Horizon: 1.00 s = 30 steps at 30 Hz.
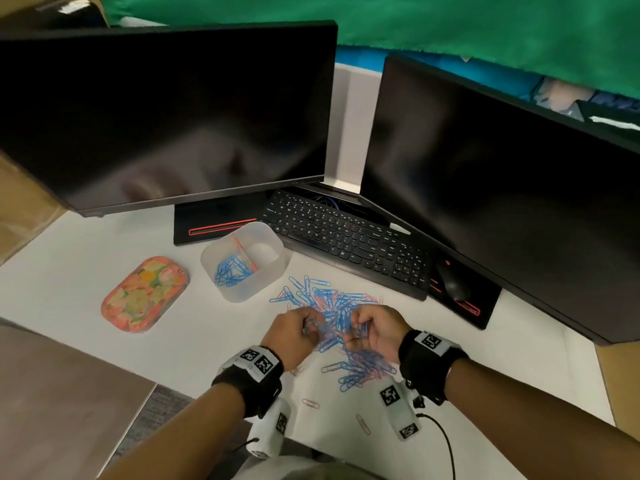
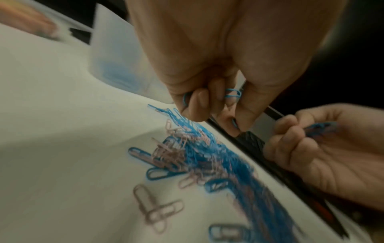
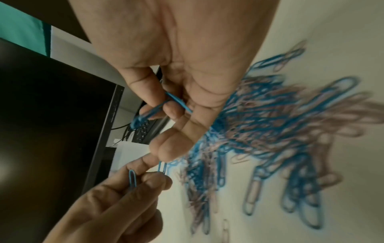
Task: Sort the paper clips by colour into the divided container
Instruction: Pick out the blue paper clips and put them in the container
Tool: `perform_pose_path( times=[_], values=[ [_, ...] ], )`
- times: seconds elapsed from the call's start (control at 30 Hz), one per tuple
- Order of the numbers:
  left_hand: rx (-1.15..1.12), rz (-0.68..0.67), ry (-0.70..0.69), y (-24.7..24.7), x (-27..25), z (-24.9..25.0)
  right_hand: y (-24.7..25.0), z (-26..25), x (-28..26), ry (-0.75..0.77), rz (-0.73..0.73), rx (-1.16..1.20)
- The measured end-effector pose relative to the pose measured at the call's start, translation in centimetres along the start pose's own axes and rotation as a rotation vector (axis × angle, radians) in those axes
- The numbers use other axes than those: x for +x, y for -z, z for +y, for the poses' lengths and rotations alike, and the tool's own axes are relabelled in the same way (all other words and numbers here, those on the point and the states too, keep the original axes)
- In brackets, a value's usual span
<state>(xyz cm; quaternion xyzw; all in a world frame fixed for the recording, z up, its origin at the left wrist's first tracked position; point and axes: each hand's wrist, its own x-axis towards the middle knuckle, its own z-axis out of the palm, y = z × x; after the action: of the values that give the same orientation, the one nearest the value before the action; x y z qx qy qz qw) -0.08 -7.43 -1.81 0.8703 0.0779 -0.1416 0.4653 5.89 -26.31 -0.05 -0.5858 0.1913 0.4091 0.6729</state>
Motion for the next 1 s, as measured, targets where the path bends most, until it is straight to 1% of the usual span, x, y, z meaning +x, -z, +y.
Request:
perform_pose_path(
  times=[0.1, 0.17, 0.23, 0.3, 0.37, 0.47, 0.57, 0.67, 0.8, 1.0],
  values=[
    [-0.244, 0.037, 0.125, 2.1, 0.0, -0.1, -2.7, -1.7, 0.6, 0.018, -0.043, 0.043],
    [-0.48, 0.055, 0.242, 3.8, 0.0, 0.1, -4.9, -3.0, 1.1, 0.036, -0.067, 0.05],
    [-0.745, 0.103, 0.34, 5.8, 0.0, 0.3, -7.2, -4.4, 1.5, 0.052, -0.071, 0.003],
    [-0.902, 0.161, 0.381, 7.8, 0.2, 0.2, -9.5, -5.7, 2.2, 0.055, -0.068, -0.073],
    [-0.983, 0.207, 0.389, 9.6, 0.6, 0.1, -12.0, -6.9, 3.1, 0.033, -0.082, -0.138],
    [-1.008, 0.278, 0.399, 12.0, 1.2, 0.4, -15.6, -8.5, 4.6, 0.007, -0.102, -0.213],
    [-1.015, 0.364, 0.441, 13.8, 1.9, 0.5, -18.5, -9.4, 5.8, 0.027, -0.084, -0.306],
    [-1.046, 0.412, 0.486, 14.9, 2.4, 0.2, -20.4, -10.0, 6.3, 0.051, -0.102, -0.338],
    [-1.028, 0.45, 0.519, 15.6, 2.9, 0.0, -21.4, -10.4, 6.5, 0.086, -0.085, -0.424],
    [-0.941, 0.467, 0.52, 15.7, 3.5, 0.0, -21.1, -10.6, 7.1, 0.054, -0.079, -0.514]
  ],
)
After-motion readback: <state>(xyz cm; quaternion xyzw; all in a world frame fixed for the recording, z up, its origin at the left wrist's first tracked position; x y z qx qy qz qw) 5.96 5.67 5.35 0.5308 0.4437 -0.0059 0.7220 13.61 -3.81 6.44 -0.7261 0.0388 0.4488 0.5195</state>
